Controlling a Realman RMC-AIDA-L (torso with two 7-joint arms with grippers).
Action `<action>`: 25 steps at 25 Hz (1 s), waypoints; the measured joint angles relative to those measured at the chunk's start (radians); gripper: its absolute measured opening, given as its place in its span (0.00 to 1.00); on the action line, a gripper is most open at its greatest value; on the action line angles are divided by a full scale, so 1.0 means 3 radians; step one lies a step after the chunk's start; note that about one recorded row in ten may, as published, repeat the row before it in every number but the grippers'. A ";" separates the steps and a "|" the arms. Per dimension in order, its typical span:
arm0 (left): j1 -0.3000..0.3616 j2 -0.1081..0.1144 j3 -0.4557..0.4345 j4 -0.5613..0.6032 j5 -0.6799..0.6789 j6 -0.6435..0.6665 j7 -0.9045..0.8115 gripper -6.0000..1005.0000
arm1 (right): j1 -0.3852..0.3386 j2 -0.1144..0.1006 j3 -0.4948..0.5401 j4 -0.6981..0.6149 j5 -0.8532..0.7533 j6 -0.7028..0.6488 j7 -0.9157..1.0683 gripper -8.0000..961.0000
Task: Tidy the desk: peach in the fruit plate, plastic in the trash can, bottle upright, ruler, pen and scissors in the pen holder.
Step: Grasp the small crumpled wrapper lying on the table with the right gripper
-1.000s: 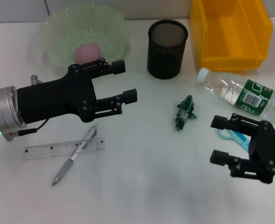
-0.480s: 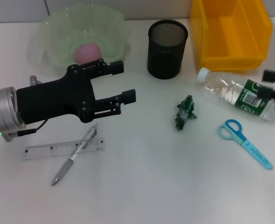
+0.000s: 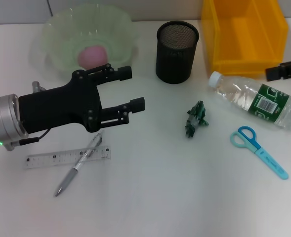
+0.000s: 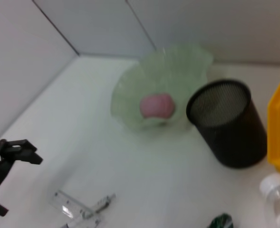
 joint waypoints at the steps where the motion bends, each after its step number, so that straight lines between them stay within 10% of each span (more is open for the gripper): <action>1: 0.0000 0.0000 0.0001 0.0000 0.0000 0.0000 0.0015 0.74 | 0.0081 -0.0027 -0.0066 0.0067 -0.0074 -0.0003 0.0087 0.84; 10: -0.0005 0.0001 0.0017 0.0000 0.0000 0.0019 0.0071 0.74 | 0.0812 -0.0212 -0.0358 0.0989 -0.0791 0.0251 0.0526 0.84; 25: -0.0002 -0.0010 0.0106 -0.0077 -0.0022 0.0047 0.0251 0.74 | 0.0955 0.0067 -0.0648 0.1445 -0.1102 0.1017 0.0570 0.83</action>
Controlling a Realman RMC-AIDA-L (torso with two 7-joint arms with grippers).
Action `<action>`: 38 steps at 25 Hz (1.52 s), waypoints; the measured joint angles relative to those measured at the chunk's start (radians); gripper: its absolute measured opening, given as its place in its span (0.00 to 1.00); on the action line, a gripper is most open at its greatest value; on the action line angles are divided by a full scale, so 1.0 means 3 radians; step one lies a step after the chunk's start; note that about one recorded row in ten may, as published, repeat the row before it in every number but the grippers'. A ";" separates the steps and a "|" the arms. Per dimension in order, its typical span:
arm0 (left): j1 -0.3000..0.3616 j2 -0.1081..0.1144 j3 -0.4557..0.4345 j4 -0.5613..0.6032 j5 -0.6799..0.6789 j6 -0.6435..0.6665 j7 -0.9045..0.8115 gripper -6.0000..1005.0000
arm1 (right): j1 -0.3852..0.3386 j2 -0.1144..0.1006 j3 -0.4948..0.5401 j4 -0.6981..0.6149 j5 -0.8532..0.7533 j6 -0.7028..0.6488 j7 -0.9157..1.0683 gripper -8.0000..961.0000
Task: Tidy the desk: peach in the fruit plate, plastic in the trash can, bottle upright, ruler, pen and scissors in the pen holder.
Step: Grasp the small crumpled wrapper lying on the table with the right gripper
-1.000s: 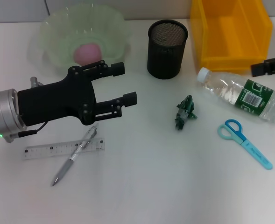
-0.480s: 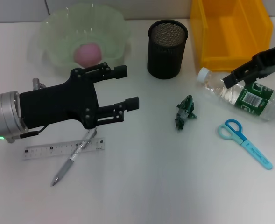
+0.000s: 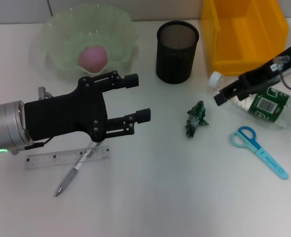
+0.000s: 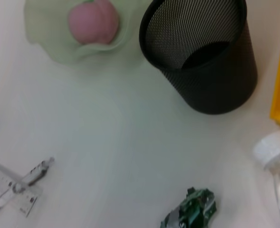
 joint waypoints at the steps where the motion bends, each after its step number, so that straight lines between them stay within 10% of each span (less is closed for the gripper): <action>1: -0.0001 0.0001 0.0005 -0.0006 -0.0001 0.0001 0.0009 0.74 | -0.0001 0.0017 -0.0010 0.0009 0.0000 0.0050 -0.0002 0.83; 10: 0.0012 0.0001 0.0024 -0.0010 -0.0004 0.0015 0.0015 0.74 | -0.0027 0.0213 -0.0063 0.0153 0.0001 0.0513 -0.0025 0.83; 38: 0.0079 -0.0005 0.0019 -0.0097 -0.0003 0.0072 0.0224 0.74 | 0.0056 0.0275 -0.0113 0.0602 0.0093 0.1004 -0.0141 0.83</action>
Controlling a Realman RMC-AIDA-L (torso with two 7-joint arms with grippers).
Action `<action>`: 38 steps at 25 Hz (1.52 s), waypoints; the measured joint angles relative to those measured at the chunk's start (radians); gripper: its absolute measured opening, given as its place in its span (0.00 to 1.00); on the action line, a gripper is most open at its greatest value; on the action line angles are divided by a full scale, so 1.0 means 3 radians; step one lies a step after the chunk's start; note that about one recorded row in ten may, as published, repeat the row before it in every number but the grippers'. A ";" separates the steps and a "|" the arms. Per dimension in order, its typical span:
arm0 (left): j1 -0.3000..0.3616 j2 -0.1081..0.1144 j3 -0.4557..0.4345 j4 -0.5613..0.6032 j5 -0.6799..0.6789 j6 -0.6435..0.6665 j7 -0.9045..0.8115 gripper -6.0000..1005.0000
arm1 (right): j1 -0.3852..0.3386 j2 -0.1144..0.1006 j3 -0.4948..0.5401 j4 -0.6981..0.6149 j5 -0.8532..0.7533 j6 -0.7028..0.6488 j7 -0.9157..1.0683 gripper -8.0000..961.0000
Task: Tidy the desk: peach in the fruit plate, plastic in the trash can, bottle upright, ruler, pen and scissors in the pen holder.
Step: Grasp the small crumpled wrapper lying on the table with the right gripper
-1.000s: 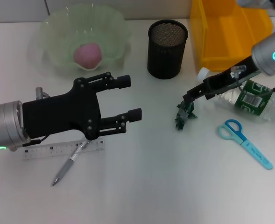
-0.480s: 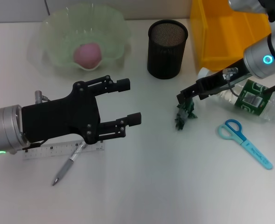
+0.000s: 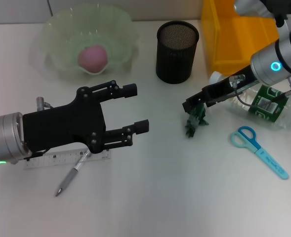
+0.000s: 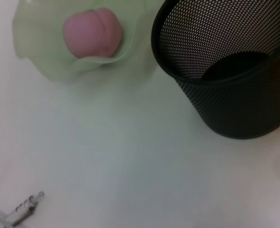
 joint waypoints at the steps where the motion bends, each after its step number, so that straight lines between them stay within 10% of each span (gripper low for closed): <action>1: 0.0000 0.0000 0.0000 0.0000 0.0000 0.0000 0.0000 0.74 | 0.0000 0.0001 -0.0016 0.0001 0.0000 0.0010 0.0000 0.83; 21: -0.0035 0.0001 -0.0012 -0.0039 0.0000 -0.0036 0.0057 0.74 | 0.0057 0.0004 -0.0156 0.0101 -0.0001 0.0095 0.0008 0.82; 38: -0.0023 0.0006 -0.0022 -0.0046 0.0000 -0.0069 0.0088 0.74 | 0.0084 0.0011 -0.0217 0.0141 -0.0006 0.0172 0.0003 0.57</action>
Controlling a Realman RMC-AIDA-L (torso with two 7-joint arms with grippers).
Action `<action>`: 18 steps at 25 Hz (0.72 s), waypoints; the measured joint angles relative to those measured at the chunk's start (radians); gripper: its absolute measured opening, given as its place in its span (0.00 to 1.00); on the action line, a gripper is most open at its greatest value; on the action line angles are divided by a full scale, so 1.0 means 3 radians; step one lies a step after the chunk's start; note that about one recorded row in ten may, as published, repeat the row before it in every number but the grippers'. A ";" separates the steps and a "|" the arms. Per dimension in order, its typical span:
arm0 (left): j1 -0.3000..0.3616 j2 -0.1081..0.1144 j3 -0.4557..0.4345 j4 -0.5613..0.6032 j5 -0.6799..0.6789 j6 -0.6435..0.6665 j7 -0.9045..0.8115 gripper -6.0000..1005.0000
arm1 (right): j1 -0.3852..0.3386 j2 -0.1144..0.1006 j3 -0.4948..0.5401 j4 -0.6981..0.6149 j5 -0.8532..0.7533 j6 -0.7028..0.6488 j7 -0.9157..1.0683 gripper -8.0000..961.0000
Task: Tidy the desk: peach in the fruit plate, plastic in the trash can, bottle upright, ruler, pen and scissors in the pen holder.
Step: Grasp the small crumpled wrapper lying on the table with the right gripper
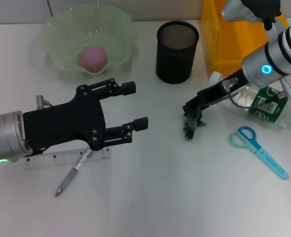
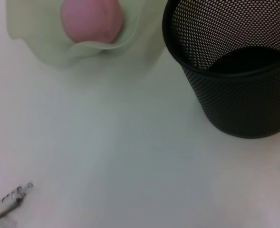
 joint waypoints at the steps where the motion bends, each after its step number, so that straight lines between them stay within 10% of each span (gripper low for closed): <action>1: 0.0000 0.0000 0.0000 0.0000 0.0000 -0.0001 0.0002 0.74 | 0.0002 0.0000 0.0000 0.0002 0.0000 0.0002 0.0000 0.57; 18: -0.0011 0.0000 0.0000 -0.0020 0.0000 -0.0024 0.0024 0.74 | 0.0010 0.0004 -0.0081 0.0068 0.0006 0.0084 -0.0008 0.49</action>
